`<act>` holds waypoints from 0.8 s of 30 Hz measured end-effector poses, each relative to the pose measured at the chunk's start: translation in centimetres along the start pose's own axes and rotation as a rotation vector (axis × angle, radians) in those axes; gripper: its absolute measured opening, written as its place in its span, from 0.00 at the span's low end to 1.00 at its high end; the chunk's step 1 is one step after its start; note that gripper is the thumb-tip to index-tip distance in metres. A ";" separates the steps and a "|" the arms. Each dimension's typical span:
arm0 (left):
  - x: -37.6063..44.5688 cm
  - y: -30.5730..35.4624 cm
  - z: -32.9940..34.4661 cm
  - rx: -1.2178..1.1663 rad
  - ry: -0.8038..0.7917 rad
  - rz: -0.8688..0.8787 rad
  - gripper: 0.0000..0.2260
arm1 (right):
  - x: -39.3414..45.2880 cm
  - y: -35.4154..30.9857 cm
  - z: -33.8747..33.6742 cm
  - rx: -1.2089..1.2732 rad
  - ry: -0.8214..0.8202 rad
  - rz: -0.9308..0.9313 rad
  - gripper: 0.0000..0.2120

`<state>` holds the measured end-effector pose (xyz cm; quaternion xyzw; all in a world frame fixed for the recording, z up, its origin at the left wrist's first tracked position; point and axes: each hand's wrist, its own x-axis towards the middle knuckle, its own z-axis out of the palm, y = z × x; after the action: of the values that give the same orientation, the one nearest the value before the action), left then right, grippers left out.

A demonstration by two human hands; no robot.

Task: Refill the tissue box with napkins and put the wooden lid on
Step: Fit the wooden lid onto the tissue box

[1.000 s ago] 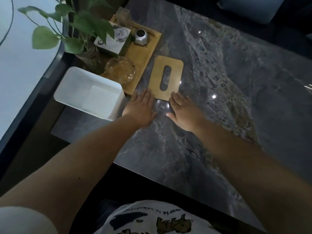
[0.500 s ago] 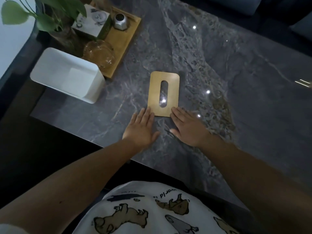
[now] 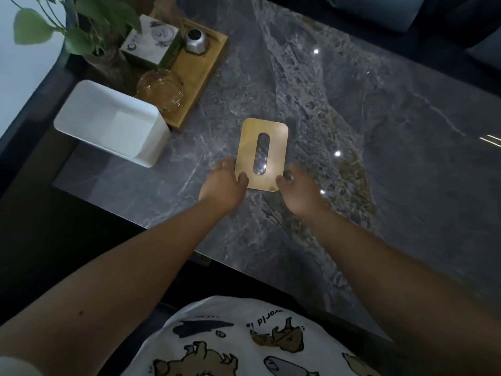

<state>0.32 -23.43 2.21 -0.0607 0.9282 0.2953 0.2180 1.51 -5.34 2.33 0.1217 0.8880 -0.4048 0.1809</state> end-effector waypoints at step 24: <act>-1.1 1.2 -0.8 -0.433 0.147 0.004 0.14 | 1.2 -3.5 0.5 0.502 0.228 0.150 0.12</act>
<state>0.73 -22.99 3.92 -0.1256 0.8566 0.4830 0.1308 -0.73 -7.88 3.95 0.2728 0.7631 -0.5813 0.0735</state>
